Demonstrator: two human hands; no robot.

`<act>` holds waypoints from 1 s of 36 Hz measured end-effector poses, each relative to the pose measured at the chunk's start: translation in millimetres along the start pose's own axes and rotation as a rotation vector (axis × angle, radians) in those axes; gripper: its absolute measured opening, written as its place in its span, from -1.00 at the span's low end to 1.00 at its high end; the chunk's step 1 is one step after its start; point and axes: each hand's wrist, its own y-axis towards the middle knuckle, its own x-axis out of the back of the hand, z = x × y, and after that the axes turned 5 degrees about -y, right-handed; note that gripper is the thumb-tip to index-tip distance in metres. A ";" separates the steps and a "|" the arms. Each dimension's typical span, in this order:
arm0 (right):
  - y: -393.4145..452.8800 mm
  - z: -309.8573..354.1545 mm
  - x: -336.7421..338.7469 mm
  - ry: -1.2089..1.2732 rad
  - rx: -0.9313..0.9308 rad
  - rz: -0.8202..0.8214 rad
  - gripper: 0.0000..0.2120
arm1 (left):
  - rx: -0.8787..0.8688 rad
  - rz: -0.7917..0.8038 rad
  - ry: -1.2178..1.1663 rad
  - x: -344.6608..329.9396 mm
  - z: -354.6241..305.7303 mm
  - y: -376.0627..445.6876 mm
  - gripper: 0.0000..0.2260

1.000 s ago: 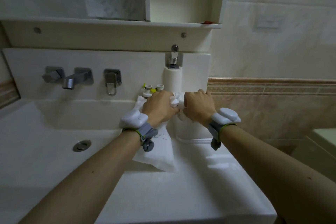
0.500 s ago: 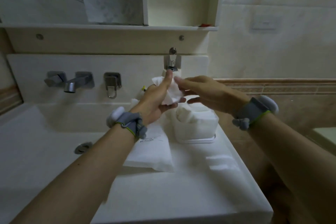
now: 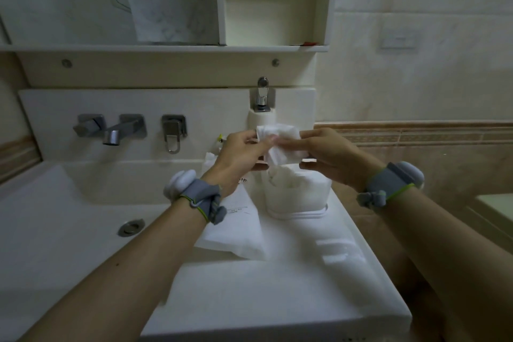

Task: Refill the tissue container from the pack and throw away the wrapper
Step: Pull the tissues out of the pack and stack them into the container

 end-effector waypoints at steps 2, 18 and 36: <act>-1.2 1.7 1.7 0.070 -0.025 0.042 -0.63 | -0.008 -0.016 -0.011 3.2 0.0 2.0 -0.76; 3.5 0.4 -8.2 -0.410 0.079 -0.019 -0.79 | 0.046 0.103 -0.041 6.4 3.7 -3.6 -0.79; 44.5 -0.8 -45.2 -1.217 -0.012 -0.183 -0.86 | -0.051 0.083 1.122 -4.7 27.2 8.1 -0.67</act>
